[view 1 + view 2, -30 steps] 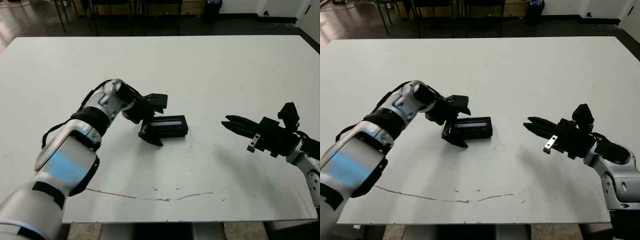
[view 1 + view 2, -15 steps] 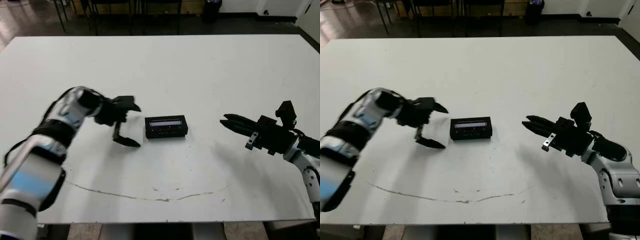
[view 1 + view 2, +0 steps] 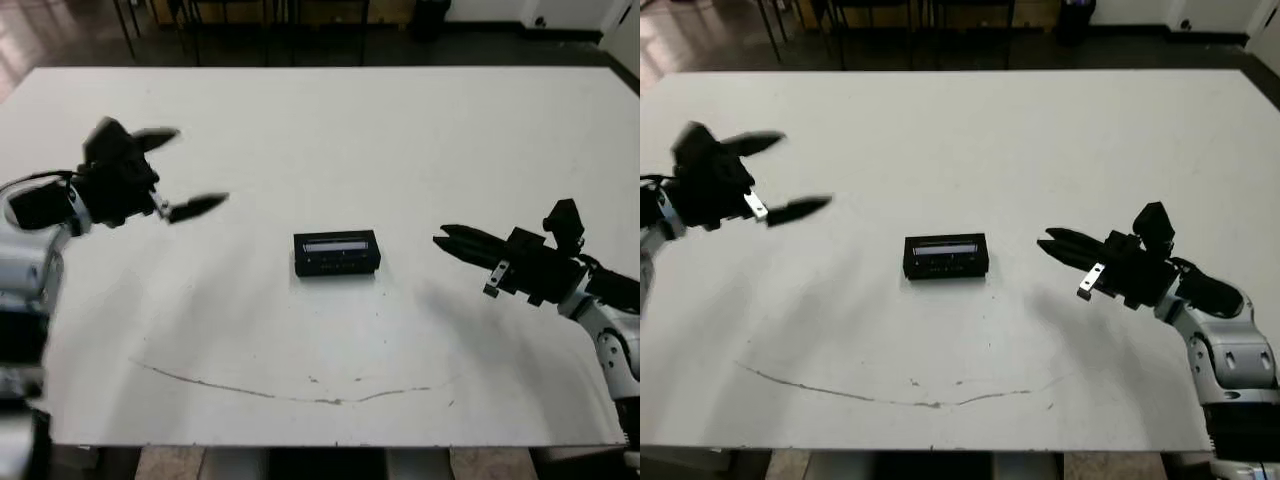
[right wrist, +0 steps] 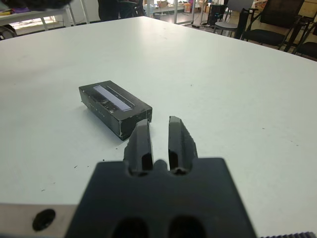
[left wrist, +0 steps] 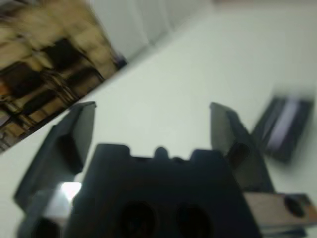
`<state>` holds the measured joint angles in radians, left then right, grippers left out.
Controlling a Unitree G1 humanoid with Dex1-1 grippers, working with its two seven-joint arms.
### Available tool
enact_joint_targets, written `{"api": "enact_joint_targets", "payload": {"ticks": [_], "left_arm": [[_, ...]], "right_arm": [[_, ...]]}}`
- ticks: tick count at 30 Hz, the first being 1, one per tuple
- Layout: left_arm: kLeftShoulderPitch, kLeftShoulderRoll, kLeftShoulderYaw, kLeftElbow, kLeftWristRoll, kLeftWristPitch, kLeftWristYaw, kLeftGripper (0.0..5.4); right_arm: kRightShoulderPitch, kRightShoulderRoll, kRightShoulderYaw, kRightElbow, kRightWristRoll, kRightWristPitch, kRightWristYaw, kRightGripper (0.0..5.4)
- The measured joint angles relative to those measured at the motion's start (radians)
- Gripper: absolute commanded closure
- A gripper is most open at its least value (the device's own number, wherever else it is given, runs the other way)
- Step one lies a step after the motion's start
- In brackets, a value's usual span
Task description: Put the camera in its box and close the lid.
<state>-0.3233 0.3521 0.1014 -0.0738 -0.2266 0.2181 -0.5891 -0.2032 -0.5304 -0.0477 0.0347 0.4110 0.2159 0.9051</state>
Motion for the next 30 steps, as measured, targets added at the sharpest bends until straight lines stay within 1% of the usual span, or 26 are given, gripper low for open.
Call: {"api": "enact_joint_targets", "payload": {"ticks": [3, 5, 7, 8, 10, 13, 14, 17, 20, 23, 27, 30], "left_arm": [[0.054, -0.128, -0.045, -0.174, -0.054, 0.179, 0.15, 2.84], [0.06, -0.195, -0.068, -0.247, -0.102, 0.29, 0.224, 3.33], [0.061, -0.259, -0.091, -0.29, -0.142, 0.371, 0.284, 3.81], [0.061, -0.289, -0.104, -0.303, -0.157, 0.399, 0.31, 4.08], [0.059, -0.335, -0.134, -0.312, -0.165, 0.437, 0.358, 4.55], [0.05, -0.414, -0.174, -0.302, -0.154, 0.469, 0.457, 5.27], [0.049, -0.446, -0.19, -0.288, -0.141, 0.468, 0.49, 5.38], [0.05, -0.516, -0.253, -0.224, -0.089, 0.463, 0.575, 5.38], [0.052, -0.517, -0.304, -0.176, -0.045, 0.445, 0.618, 5.38], [0.061, -0.517, -0.339, -0.127, -0.022, 0.429, 0.672, 5.38], [0.072, -0.517, -0.359, -0.064, -0.018, 0.407, 0.725, 5.38], [0.079, -0.514, -0.362, -0.04, -0.025, 0.4, 0.73, 5.38]], "right_arm": [[-0.008, 0.003, 0.003, -0.003, -0.015, 0.0, -0.021, 5.4], [-0.013, 0.007, 0.005, -0.005, -0.016, 0.0, -0.03, 5.4], [-0.014, 0.014, 0.005, -0.005, -0.016, -0.001, -0.034, 5.4], [-0.014, 0.017, 0.005, -0.004, -0.016, -0.001, -0.034, 5.4], [-0.015, 0.023, 0.005, 0.003, -0.016, -0.007, -0.034, 5.4], [-0.016, 0.035, 0.001, 0.018, -0.014, -0.022, -0.034, 5.4], [-0.016, 0.042, 0.0, 0.02, -0.013, -0.029, -0.033, 5.4], [-0.017, 0.048, -0.002, 0.02, -0.014, -0.031, -0.034, 5.4], [-0.015, 0.048, -0.007, 0.02, -0.013, -0.031, -0.034, 5.4], [-0.013, 0.05, -0.011, 0.018, -0.012, -0.031, -0.035, 5.4], [-0.007, 0.054, -0.012, 0.004, -0.012, -0.031, -0.043, 5.4], [0.001, 0.059, -0.013, 0.006, -0.011, -0.032, -0.042, 5.4]]}}
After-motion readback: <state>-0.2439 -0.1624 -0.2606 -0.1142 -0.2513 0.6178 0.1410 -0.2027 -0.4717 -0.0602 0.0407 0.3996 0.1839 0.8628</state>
